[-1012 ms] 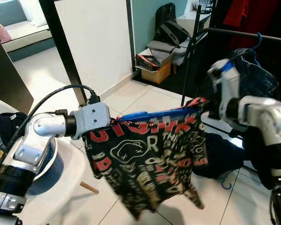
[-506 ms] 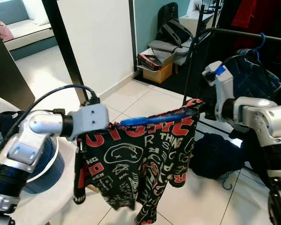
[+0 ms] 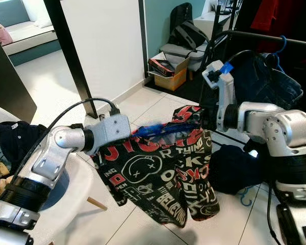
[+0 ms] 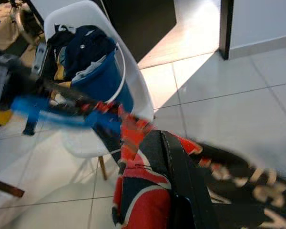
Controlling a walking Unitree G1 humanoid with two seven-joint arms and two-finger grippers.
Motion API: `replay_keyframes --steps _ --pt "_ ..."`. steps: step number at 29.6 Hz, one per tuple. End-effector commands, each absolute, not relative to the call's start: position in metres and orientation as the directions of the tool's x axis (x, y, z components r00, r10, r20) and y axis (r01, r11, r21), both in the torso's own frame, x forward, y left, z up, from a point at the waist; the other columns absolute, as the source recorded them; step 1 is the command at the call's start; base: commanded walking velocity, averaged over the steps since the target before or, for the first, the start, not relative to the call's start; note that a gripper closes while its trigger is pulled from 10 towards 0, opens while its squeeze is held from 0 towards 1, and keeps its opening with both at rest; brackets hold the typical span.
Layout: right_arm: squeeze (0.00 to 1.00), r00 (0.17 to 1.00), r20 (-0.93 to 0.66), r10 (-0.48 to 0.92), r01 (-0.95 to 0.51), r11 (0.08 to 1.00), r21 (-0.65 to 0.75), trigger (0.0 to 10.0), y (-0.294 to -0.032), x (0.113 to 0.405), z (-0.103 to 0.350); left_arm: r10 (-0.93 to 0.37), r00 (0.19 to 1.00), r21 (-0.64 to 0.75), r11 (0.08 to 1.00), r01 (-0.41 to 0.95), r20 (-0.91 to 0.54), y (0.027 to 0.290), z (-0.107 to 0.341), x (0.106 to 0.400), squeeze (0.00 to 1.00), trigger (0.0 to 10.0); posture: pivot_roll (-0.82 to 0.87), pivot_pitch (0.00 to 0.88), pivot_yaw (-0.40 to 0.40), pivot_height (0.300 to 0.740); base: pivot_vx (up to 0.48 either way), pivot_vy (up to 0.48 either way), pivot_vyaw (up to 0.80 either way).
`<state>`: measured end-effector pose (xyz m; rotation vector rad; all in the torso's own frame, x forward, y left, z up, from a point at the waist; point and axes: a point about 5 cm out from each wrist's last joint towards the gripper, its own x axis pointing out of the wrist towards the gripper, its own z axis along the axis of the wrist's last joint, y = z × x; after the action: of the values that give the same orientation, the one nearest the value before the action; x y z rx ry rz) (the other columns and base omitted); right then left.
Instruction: Hang hanger
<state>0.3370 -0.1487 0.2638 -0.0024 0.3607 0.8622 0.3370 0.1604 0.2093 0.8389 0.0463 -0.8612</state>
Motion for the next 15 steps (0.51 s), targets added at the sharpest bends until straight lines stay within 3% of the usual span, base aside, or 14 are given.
replay_keyframes --steps 1,5,6,7,8,10,11,13,15 --pt "0.00 0.580 -0.302 0.757 -0.755 0.638 0.151 0.0 -0.141 0.334 0.266 -0.604 0.726 0.642 0.420 0.641 -0.330 0.171 0.215 0.341 0.00 8.4 -0.09 0.000 0.030 0.740 0.000 0.000 0.00" --pt "0.00 0.577 -0.309 0.756 -0.745 0.642 0.181 0.0 -0.135 0.332 0.261 -0.622 0.719 0.637 0.426 0.642 -0.309 0.165 0.218 0.340 0.00 8.2 -0.09 0.000 0.029 0.740 0.000 0.000 0.00" --pt "0.00 0.573 -0.311 0.758 -0.743 0.641 0.194 2.2 -0.132 0.331 0.258 -0.639 0.711 0.630 0.430 0.647 -0.294 0.160 0.219 0.340 0.00 8.2 -0.09 0.000 0.029 0.740 0.000 0.000 0.00" --pt "0.00 0.573 -0.311 0.758 -0.743 0.641 0.194 2.2 -0.132 0.331 0.258 -0.639 0.711 0.630 0.430 0.647 -0.294 0.160 0.219 0.340 0.00 8.2 -0.09 0.000 0.029 0.740 0.000 0.000 0.00" --pt "0.00 0.571 -0.305 0.762 -0.743 0.638 0.203 10.0 -0.129 0.331 0.256 -0.673 0.688 0.606 0.435 0.665 -0.271 0.152 0.221 0.337 0.00 8.2 -0.09 0.000 0.030 0.740 0.000 0.000 0.00" --pt "0.02 0.574 -0.298 0.763 -0.742 0.638 0.205 10.0 -0.128 0.331 0.254 -0.709 0.659 0.586 0.430 0.687 -0.252 0.144 0.223 0.335 0.00 8.1 -0.09 0.000 0.031 0.740 0.000 0.000 0.00" --pt "1.00 0.576 -0.293 0.763 -0.742 0.639 0.204 10.0 -0.127 0.331 0.254 -0.730 0.640 0.575 0.424 0.700 -0.241 0.140 0.224 0.333 0.00 8.1 -0.09 0.000 0.031 0.740 0.000 0.000 0.00" --pt "1.00 0.580 -0.291 0.761 -0.740 0.641 0.203 10.0 -0.128 0.331 0.253 -0.750 0.621 0.553 0.425 0.717 -0.229 0.137 0.225 0.331 0.00 8.0 -0.09 0.000 0.031 0.740 0.000 0.000 0.00" --pt "1.00 0.626 -0.301 0.719 -0.704 0.688 0.177 10.0 -0.145 0.334 0.255 -0.787 0.569 0.528 0.387 0.756 -0.238 0.138 0.225 0.325 0.00 8.0 -0.10 0.000 0.037 0.740 0.000 0.000 0.00"
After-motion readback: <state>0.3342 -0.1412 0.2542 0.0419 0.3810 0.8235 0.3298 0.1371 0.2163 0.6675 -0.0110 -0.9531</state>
